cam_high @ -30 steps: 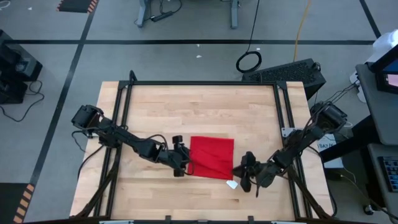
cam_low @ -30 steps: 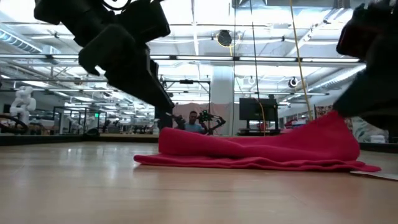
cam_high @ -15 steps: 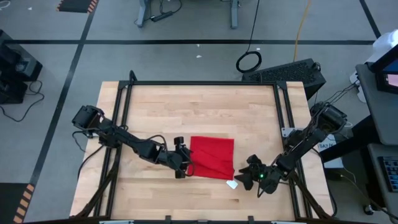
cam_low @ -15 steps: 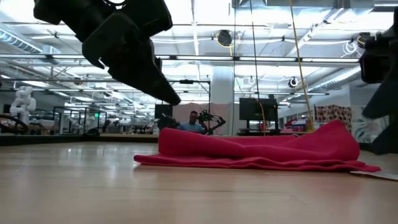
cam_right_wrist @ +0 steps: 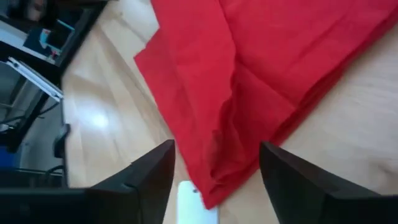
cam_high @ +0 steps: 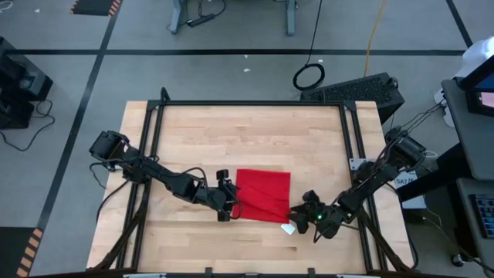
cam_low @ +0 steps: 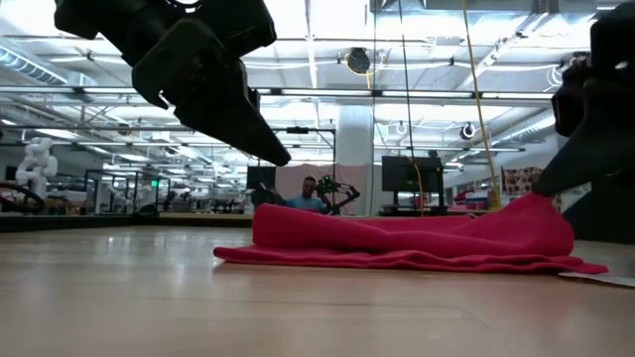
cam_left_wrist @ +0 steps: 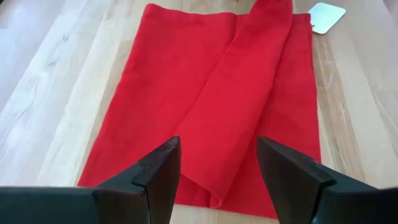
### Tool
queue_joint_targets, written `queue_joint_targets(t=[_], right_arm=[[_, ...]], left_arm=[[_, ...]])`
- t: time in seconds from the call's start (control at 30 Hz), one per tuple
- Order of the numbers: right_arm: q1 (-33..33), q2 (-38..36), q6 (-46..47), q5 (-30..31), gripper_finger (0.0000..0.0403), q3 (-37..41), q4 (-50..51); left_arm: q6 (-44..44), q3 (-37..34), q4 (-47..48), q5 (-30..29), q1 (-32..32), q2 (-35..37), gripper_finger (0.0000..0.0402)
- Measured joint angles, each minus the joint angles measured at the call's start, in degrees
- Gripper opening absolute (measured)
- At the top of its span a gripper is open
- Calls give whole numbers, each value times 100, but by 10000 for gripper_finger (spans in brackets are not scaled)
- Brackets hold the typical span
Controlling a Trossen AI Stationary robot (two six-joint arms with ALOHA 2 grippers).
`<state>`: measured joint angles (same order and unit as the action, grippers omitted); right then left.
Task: Roll napkin
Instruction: Fold the red napkin
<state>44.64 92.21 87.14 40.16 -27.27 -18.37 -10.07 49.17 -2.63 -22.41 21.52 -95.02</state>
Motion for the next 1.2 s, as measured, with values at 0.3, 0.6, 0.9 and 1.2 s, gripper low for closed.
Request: queue_joint_targets(t=[0.3,0.6,0.9,1.2], right_arm=[[-105,327,-497,-260,127,2,-685],[-174,325,-837,-263,38,2,-682],[-115,322,-2590,-493,8,-180,-661],[-21,318,-4816,-454,3,-720,-285]], left_arm=[[2,0,11,1,0,0,216],[3,0,11,-1,0,0,216],[353,-213,31,-1276,-103,2,216],[144,-356,1,-363,-258,2,216]])
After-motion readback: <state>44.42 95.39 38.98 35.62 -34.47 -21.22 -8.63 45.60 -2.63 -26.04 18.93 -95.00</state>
